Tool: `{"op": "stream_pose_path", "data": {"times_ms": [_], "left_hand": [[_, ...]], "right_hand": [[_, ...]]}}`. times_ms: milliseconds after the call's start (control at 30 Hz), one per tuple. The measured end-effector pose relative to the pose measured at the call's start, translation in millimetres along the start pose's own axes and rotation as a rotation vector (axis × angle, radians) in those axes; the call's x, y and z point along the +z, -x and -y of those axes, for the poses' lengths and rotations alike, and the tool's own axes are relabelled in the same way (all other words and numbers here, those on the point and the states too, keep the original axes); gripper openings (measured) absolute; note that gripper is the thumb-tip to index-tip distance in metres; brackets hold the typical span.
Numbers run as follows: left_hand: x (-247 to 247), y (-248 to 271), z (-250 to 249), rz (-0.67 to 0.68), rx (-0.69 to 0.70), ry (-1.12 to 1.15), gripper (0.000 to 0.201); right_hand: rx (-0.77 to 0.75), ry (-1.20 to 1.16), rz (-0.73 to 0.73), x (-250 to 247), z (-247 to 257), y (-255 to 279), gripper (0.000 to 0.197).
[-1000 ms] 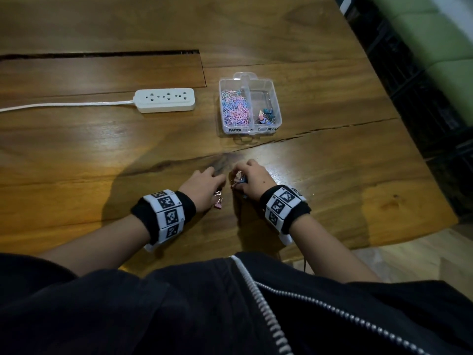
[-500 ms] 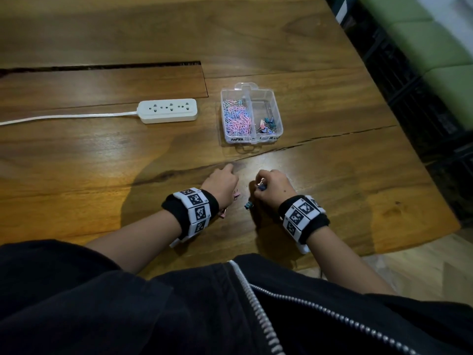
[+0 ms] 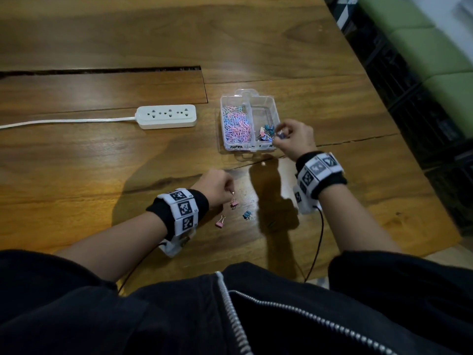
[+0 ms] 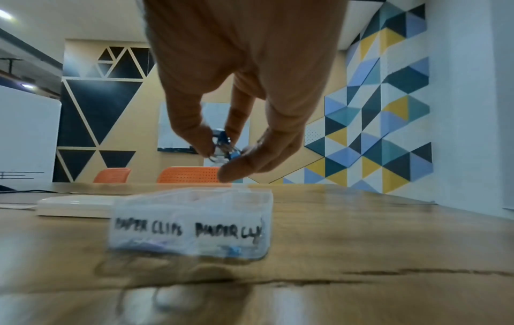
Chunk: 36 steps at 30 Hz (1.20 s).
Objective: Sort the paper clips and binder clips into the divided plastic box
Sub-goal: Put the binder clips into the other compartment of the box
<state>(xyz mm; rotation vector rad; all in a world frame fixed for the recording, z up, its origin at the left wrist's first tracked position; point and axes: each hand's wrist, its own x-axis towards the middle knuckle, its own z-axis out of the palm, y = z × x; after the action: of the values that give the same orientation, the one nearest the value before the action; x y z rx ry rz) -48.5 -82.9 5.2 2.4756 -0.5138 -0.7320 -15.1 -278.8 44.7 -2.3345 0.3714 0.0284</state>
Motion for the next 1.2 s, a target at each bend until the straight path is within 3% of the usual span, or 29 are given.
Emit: {"op": "stream_pose_path", "data": {"times_ms": [100,200,367,467,567,767,900,967,1033,1133,1200], "left_hand": [[-15,-6,-8,-0.057,-0.071,0.202,0.01],[-33,-19,-22,-0.12,-0.044,0.273,0.004],[-51,-59,-51,-0.201,0.006,0.326,0.004],[-53,-85,-68,-0.213,0.02,0.343,0.005],[-46,-105,-76,-0.217,0.022,0.246,0.019],[-36,-107,-76,-0.039,0.09,0.118,0.047],[-39,-74,-61,-0.085,0.225,0.03,0.037],[-36,-48,-40,-0.039,0.222,-0.101,0.034],[-28,-24,-16,0.093,0.152,-0.299,0.055],[-14,4,12,0.286,0.025,-0.492,0.115],[-4,19,18,0.3,-0.019,-0.474,0.129]], "right_hand": [[-0.027,0.051,-0.017,5,1,-24,0.025],[0.032,0.05,0.002,13,-8,-28,0.034],[0.047,-0.034,-0.039,12,-25,5,0.027],[0.079,-0.065,0.084,14,-38,31,0.022],[0.09,-0.074,0.244,19,-49,53,0.019],[0.104,-0.02,0.397,30,-50,79,0.028],[0.065,0.098,0.464,43,-39,91,0.049],[0.021,0.16,0.494,52,-32,95,0.062],[-0.037,0.235,0.514,61,-27,99,0.077],[-0.119,0.404,0.558,75,-18,101,0.094],[-0.138,0.458,0.594,81,-12,98,0.098]]}}
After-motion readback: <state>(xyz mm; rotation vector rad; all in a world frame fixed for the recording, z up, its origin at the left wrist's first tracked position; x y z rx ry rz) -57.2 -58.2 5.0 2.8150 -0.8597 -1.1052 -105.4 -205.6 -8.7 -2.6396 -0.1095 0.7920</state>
